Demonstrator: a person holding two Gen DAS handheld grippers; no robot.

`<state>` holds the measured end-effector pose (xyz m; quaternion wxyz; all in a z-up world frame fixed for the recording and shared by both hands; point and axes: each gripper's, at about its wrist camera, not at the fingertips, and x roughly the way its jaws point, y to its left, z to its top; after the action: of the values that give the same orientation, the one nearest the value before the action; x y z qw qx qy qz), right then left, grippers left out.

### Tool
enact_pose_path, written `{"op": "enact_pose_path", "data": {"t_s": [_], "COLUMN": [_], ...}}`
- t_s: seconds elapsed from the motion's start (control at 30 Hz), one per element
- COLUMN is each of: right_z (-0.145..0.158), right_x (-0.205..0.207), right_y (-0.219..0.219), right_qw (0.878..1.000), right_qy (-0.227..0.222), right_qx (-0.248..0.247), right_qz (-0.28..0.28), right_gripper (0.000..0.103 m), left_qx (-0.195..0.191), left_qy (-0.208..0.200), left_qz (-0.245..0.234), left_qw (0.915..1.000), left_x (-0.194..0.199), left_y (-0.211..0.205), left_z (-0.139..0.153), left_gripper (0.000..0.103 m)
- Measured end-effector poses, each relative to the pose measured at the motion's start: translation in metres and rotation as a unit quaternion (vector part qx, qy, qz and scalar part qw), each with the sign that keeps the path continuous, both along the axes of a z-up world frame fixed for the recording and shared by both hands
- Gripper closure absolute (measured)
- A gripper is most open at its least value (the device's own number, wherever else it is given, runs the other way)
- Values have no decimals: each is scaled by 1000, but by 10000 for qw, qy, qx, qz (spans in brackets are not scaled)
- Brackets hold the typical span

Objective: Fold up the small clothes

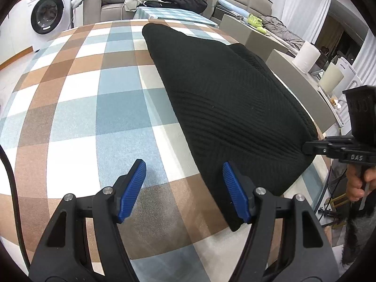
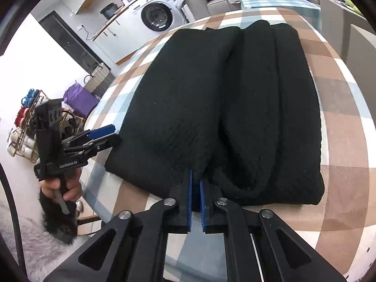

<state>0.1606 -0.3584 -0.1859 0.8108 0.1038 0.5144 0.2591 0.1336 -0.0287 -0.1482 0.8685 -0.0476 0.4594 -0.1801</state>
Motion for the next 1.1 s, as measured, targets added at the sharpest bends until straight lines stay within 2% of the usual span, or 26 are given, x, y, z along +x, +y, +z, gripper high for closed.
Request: {"op": "enact_pose_path", "data": {"t_s": [0.03,0.1,0.13,0.3,0.43,0.47,0.57,0.6,0.67,0.73,0.8,0.93,1.0,1.03,1.1], "right_z": [3,15,18,14,2,-4,-4,3,35,56,49,13,7,8,14], "right_x": [0,6,10,75,125,136,155,155,138,126,127,146,143,136,110], "right_y": [0,-3,-4,0,16,21,27,26,22,18,11,3,-3,-7,-15], "right_qw": [10000,9995,9991,9954,9953,9956,9961,9958,9940,9916,9892,9879,9895,9903,9920], "right_qy": [-68,-293,-337,-265,-112,-43,42,-39,-584,-815,-745,-250,-67,-41,-145], "right_qx": [3,88,176,222,211,186,100,171,242,-51,-468,-677,-375,-266,181], "right_qz": [10,-106,-182,-899,-940,-917,-880,-902,-889,-1000,-1174,-1373,-1395,-1366,-1239], "right_gripper": [88,71,68,66,66,68,95,95,96,96,96,93,79,75,64], "left_qx": [-5,-88,-138,-297,-277,-262,-331,-372,-374,-379,-380,-319,-309,-304,-366], "left_qy": [-1,-47,-76,-220,-305,-319,-323,-321,-345,-341,-306,-164,-151,-138,-94], "left_qz": [17,38,54,221,308,318,347,345,298,211,94,-37,-56,-48,-75], "left_qw": [10000,9999,9999,9991,9987,9986,9983,9982,9983,9985,9988,9993,9994,9994,9993], "left_x": [1,2,3,16,26,29,33,34,35,34,34,34,30,29,26], "left_y": [0,3,4,10,10,9,8,7,4,-1,-9,-21,-23,-22,-21], "left_z": [1,4,6,17,22,22,24,26,28,29,27,17,16,15,14], "left_gripper": [37,37,37,37,37,37,37,37,37,37,37,37,37,37,37]}}
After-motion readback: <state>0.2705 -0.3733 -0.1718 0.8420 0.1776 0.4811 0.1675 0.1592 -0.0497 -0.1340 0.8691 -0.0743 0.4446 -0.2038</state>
